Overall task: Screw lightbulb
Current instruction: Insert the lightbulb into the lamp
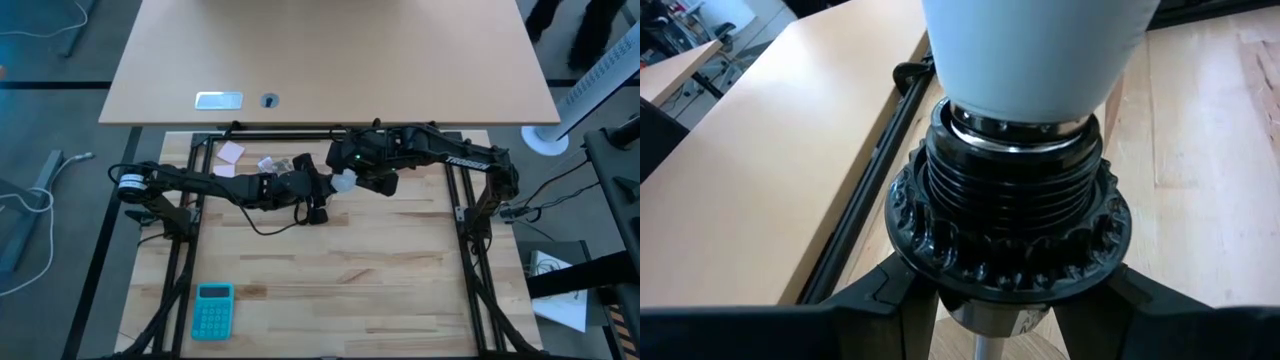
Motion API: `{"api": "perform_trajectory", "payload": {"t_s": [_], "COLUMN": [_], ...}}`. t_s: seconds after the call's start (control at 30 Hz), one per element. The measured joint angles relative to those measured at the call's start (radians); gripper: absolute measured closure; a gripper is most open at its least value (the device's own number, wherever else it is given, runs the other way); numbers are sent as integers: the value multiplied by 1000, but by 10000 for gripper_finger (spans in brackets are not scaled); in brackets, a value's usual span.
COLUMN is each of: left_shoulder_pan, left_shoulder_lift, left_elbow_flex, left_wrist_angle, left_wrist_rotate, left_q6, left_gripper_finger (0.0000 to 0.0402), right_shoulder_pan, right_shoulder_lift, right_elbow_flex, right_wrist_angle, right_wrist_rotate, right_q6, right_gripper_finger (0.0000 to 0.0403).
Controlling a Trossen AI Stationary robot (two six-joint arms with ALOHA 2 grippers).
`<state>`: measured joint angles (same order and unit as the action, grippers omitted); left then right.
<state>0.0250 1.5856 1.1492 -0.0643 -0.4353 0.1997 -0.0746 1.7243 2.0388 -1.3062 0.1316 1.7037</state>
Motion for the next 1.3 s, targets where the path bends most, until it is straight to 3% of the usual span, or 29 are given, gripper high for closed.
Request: {"api": "perform_trajectory", "payload": {"t_s": [0.47,0.63,0.83,1.1,1.3], "left_shoulder_pan": [-4,-5,-5,-7,-10], "left_shoulder_lift": [0,0,0,0,0], "left_elbow_flex": [0,0,0,0,0], "left_wrist_angle": [-5,-4,-4,-3,-5], "left_wrist_rotate": [0,0,0,0,15], "left_q6": [-3,-17,-25,-25,-22], "left_gripper_finger": [248,248,248,248,248], "right_shoulder_pan": [14,52,143,192,192], "right_shoulder_lift": [-92,-148,-193,-167,-104], "right_elbow_flex": [0,0,0,0,0], "right_wrist_angle": [-25,56,109,97,79], "right_wrist_rotate": [37,38,28,28,87], "right_q6": [3,-196,-781,-1871,-2296], "right_gripper_finger": [64,64,64,64,64]}}
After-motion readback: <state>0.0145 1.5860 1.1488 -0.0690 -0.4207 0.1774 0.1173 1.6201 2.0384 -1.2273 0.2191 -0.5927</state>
